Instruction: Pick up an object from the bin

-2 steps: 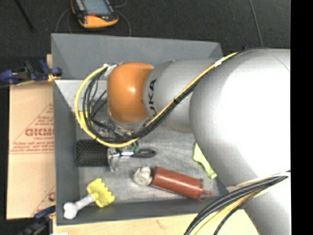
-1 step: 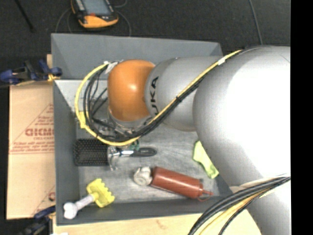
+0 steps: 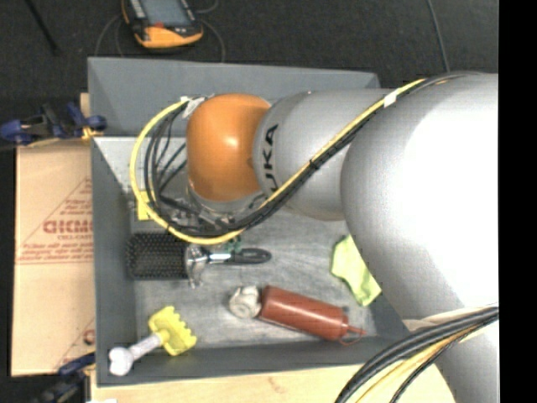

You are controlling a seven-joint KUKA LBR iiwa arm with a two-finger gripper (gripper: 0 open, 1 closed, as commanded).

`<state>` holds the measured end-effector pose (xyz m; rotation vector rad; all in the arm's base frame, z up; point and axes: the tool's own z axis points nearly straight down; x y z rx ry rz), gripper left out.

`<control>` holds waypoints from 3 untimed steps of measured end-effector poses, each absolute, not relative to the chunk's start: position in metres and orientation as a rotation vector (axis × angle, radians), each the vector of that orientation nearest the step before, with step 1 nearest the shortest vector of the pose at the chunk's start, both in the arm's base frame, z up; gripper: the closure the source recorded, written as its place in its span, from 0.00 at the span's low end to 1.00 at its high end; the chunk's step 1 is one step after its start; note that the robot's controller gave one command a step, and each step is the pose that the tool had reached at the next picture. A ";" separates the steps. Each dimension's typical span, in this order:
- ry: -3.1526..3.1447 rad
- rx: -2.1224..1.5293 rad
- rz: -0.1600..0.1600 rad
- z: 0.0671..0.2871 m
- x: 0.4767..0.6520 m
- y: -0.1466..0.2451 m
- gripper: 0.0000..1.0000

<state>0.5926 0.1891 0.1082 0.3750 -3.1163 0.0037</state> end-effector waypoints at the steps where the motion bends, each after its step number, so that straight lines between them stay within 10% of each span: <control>1: -3.124 0.375 0.001 0.120 0.594 0.189 1.00; 3: -3.119 0.372 0.003 0.150 0.593 0.188 1.00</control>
Offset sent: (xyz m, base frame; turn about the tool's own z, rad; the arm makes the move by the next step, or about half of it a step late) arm 0.0001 -0.0001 0.0740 0.0000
